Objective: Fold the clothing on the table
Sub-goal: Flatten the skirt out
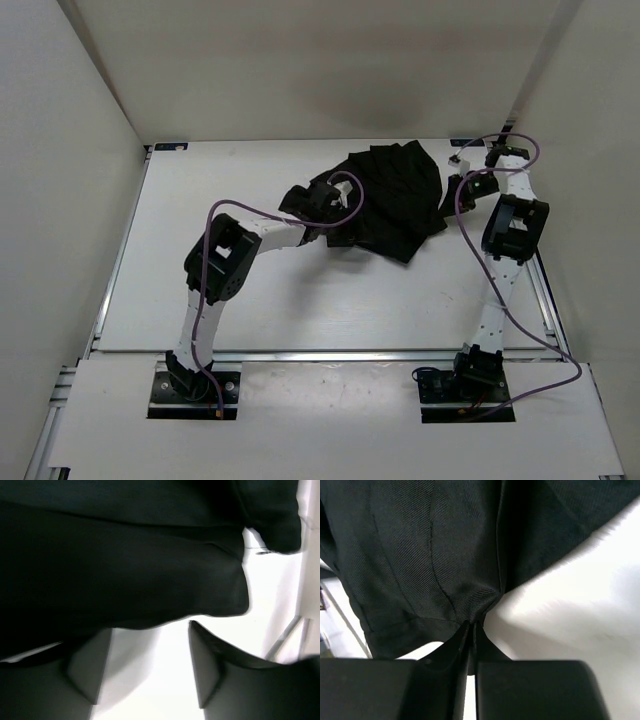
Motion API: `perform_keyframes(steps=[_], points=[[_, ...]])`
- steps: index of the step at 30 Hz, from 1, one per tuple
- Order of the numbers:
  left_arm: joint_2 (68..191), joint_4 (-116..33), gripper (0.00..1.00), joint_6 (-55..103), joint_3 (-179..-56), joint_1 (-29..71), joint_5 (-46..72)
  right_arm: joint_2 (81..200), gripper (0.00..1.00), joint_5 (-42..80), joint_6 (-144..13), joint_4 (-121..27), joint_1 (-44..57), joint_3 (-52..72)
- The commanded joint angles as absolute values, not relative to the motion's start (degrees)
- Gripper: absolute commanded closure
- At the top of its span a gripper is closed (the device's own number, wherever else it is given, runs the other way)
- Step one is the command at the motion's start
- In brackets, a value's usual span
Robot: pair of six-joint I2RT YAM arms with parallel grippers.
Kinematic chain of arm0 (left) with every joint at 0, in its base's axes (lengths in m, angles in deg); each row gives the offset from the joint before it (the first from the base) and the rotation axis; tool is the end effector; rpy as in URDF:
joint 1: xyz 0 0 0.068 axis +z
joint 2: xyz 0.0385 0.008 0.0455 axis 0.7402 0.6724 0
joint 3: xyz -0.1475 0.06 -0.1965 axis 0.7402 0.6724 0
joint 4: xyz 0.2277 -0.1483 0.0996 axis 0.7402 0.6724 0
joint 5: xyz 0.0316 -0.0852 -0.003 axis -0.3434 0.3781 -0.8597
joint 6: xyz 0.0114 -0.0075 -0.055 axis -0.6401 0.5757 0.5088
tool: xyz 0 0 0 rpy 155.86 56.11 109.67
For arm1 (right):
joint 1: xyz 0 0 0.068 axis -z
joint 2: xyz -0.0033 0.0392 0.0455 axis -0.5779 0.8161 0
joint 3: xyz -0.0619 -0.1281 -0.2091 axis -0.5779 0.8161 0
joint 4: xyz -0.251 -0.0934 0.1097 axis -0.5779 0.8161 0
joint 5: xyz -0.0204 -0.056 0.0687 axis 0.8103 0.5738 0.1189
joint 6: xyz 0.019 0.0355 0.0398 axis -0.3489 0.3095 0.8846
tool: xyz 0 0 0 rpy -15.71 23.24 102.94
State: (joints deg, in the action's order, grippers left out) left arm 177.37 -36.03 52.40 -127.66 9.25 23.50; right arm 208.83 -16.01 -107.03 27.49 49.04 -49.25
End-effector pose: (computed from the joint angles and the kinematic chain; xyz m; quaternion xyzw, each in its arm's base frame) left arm 0.3678 -0.3087 0.1022 0.0505 0.9106 -0.3569 0.2023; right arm 0.5021 -0.0949 0.1212 -0.1669 0.9152 0.3355 0.1480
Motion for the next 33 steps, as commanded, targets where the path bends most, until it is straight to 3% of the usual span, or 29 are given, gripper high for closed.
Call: perform_keyframes(steps=[1, 2, 3, 11, 15, 26, 33], points=[[171.53, -40.99, 0.08, 52.41, -125.12, 4.7, 29.05, 206.72, 0.95, -17.63, -106.72, 28.84, 47.87, -46.97], [169.96, -41.43, 0.01, 51.7, -124.34, 4.08, 29.32, 206.01, 0.96, -17.89, -106.81, 29.19, 47.52, -45.31], [169.34, -43.0, 0.01, 51.52, -123.46, 2.33, 29.23, 205.31, 0.98, -17.98, -106.81, 28.76, 46.65, -44.17], [168.18, -51.52, 0.02, 58.18, -121.08, -0.15, 26.16, 200.64, 1.0, -23.16, -105.22, 27.97, 44.27, -38.09], [168.8, -48.12, 0.01, 58.82, -122.4, -0.68, 21.17, 200.2, 1.0, -23.08, -105.31, 28.14, 43.22, -38.87], [160.46, -42.93, 0.02, 61.7, -111.24, 0.99, 11.49, 200.46, 1.0, -23.61, -104.43, 27.87, 42.86, -39.5], [156.41, -48.97, 0.02, 68.29, -104.66, 2.75, 8.06, 200.47, 1.0, -23.61, -104.87, 28.05, 42.78, -39.06]])
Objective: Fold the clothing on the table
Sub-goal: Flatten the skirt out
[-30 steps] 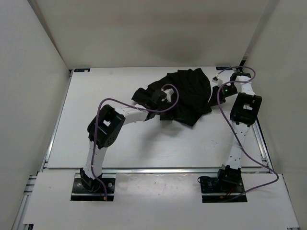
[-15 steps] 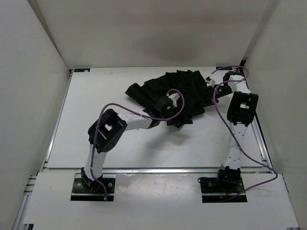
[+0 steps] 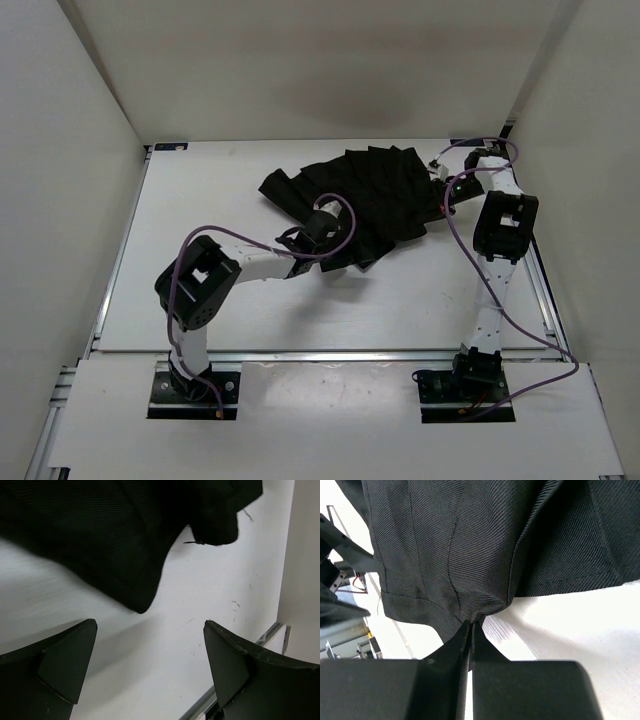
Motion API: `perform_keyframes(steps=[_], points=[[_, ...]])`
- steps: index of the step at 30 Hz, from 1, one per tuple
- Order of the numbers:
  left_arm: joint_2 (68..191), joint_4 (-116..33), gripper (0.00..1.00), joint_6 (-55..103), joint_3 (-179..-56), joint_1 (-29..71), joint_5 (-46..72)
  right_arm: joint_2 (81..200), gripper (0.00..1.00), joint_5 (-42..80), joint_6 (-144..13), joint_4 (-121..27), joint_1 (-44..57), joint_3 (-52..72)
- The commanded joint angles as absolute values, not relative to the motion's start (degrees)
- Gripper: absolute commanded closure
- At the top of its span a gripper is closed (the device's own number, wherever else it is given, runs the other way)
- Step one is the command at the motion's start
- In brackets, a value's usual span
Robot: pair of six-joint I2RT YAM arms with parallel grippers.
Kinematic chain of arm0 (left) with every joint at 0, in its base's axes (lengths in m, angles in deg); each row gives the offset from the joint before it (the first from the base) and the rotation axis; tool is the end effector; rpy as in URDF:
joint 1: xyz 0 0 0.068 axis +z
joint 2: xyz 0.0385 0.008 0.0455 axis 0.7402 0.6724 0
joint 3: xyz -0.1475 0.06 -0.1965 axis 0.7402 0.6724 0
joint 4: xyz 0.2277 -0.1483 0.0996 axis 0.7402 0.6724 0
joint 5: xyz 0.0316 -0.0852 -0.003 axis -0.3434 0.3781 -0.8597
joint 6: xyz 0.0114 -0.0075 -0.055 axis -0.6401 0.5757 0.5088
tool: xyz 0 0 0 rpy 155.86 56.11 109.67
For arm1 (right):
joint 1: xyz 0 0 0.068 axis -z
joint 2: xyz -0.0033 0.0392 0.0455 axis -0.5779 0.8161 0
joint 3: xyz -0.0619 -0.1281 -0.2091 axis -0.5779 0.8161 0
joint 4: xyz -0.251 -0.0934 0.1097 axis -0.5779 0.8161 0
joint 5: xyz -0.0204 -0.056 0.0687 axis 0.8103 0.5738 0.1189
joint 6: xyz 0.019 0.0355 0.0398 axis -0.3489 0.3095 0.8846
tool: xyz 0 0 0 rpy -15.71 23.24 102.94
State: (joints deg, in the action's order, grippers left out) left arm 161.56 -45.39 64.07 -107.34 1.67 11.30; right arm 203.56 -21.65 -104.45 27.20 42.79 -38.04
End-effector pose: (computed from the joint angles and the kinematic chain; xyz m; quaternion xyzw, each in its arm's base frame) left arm 0.2853 -0.3027 0.1181 -0.0205 0.9033 -0.3534 0.2423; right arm 0.4852 -0.0337 0.1143 -0.1719 0.8938 0.4032 0.0946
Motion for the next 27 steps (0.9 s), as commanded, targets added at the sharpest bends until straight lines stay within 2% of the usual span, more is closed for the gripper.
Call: perform_keyframes(steps=[1, 17, 18, 19, 20, 21, 22, 27], points=[[155.89, -48.56, 0.01, 68.92, -104.3, 3.19, 8.31, 201.08, 1.0, -23.7, -104.79, 27.88, 42.86, -38.88], [166.16, -50.92, 0.03, 70.59, -109.39, 4.33, 9.9, 200.2, 1.0, -24.66, -104.52, 28.23, 43.12, -38.09], [166.25, -50.84, 0.07, 70.5, -109.48, 4.42, 9.98, 199.77, 1.0, -24.58, -104.17, 28.23, 43.39, -37.65], [166.25, -51.62, 0.25, 70.42, -109.04, 4.94, 10.77, 199.76, 1.0, -24.66, -104.26, 28.05, 43.3, -37.56], [165.99, -52.5, 0.56, 70.59, -108.52, 5.21, 10.86, 199.5, 1.0, -24.31, -104.08, 27.7, 43.48, -37.21], [165.64, -53.81, 0.91, 71.03, -107.03, 5.65, 11.21, 199.41, 1.0, -24.49, -104.0, 27.61, 43.48, -36.95], [164.86, -53.13, 1.0, 71.73, -106.32, 6.17, 11.13, 199.24, 1.0, -24.49, -104.17, 27.53, 43.39, -36.86], [159.51, -50.75, 1.0, 69.54, -102.37, 9.87, 10.95, 198.1, 1.0, -19.06, -100.58, 25.33, 42.78, -37.38]])
